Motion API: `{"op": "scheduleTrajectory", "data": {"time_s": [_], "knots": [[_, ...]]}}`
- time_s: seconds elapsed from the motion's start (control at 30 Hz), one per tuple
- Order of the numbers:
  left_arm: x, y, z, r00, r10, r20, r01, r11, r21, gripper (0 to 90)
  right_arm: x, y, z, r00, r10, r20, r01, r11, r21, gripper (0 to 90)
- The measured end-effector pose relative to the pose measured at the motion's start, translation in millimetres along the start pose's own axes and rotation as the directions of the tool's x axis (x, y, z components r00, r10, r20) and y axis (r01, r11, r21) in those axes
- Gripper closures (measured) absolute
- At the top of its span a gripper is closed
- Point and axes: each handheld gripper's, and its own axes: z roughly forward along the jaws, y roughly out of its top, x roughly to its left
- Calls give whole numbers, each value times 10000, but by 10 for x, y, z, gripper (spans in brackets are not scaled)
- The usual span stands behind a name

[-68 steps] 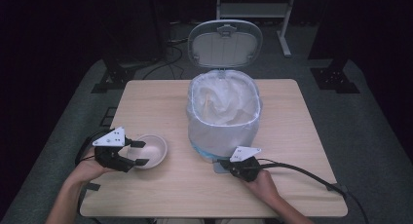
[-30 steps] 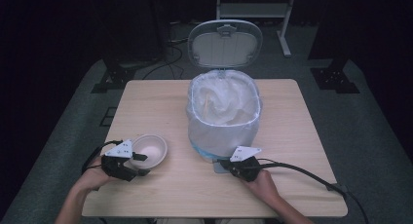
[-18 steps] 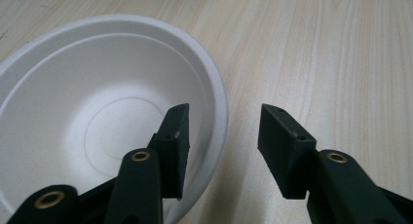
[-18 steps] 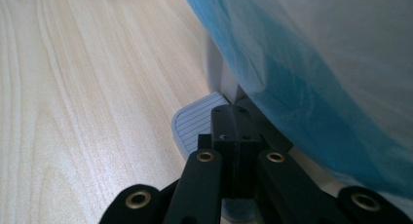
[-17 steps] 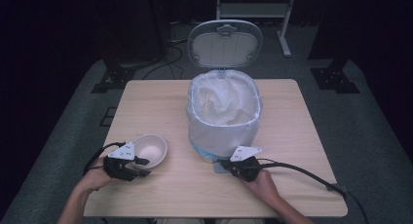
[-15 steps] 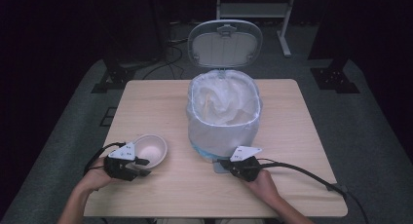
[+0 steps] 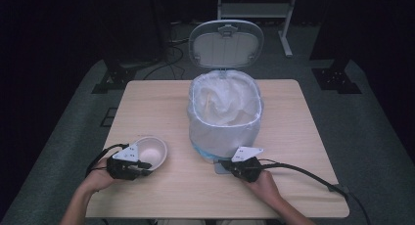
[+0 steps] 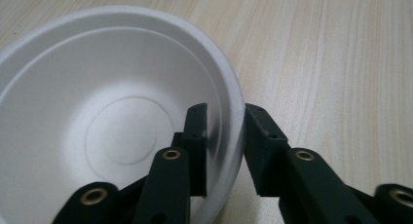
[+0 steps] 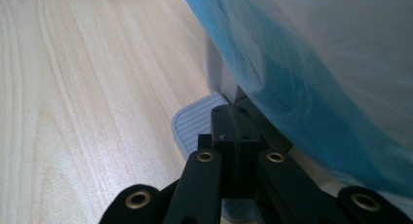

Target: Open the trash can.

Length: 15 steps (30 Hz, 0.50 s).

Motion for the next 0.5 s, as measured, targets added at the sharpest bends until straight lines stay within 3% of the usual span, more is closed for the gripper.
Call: {"op": "scheduleTrajectory", "data": {"time_s": [0.13,0.27,0.5], "knots": [[-2,45,-43,9999,-91,88,92,9998,-151,756,-2,-1,1,10000,26,-33,-26,10000,-12,900],[-24,88,-87,9987,91,495,-75,9994,-338,776,-4,-1,0,10000,55,-49,-55,10000,-6,900],[-33,119,-135,9964,6,844,45,9981,-607,795,-4,-1,0,10000,74,-62,-74,10000,-7,900]]}}
